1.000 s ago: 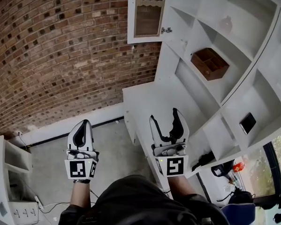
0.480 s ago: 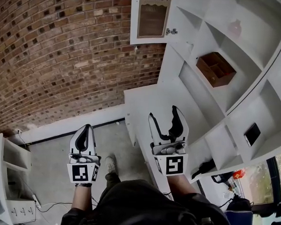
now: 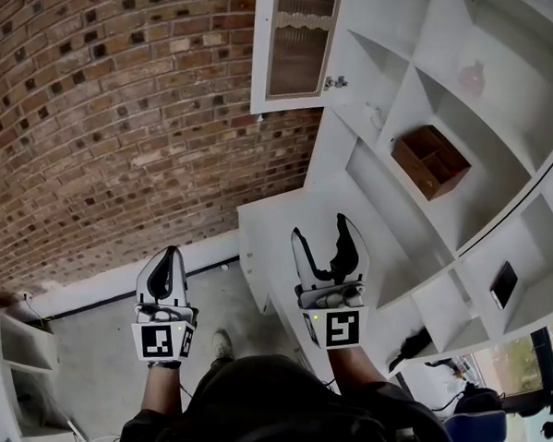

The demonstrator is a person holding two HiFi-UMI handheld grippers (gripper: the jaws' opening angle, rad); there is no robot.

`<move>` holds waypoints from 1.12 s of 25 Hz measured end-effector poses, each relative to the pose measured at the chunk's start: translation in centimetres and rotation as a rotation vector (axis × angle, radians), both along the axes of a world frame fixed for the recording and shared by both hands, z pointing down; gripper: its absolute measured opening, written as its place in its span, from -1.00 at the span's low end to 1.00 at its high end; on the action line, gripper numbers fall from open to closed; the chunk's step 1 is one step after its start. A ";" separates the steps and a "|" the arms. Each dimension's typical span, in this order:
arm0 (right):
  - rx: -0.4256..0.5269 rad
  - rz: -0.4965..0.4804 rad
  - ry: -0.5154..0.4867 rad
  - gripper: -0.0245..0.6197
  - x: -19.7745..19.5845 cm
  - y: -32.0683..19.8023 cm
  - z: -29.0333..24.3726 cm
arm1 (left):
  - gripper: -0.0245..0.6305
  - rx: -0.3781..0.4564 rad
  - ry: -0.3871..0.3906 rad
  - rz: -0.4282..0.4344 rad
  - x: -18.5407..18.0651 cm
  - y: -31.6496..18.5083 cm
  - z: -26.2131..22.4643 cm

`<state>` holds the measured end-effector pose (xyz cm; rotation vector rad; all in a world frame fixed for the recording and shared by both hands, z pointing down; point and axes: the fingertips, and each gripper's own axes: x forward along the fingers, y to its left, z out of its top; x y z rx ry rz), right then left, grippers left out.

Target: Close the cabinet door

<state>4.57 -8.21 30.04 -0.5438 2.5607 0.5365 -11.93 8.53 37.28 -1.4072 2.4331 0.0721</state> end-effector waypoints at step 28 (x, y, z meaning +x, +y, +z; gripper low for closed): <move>0.062 0.202 -0.052 -0.07 -25.4 -9.6 -7.2 | -0.92 -0.030 0.038 0.145 -21.0 -4.2 0.8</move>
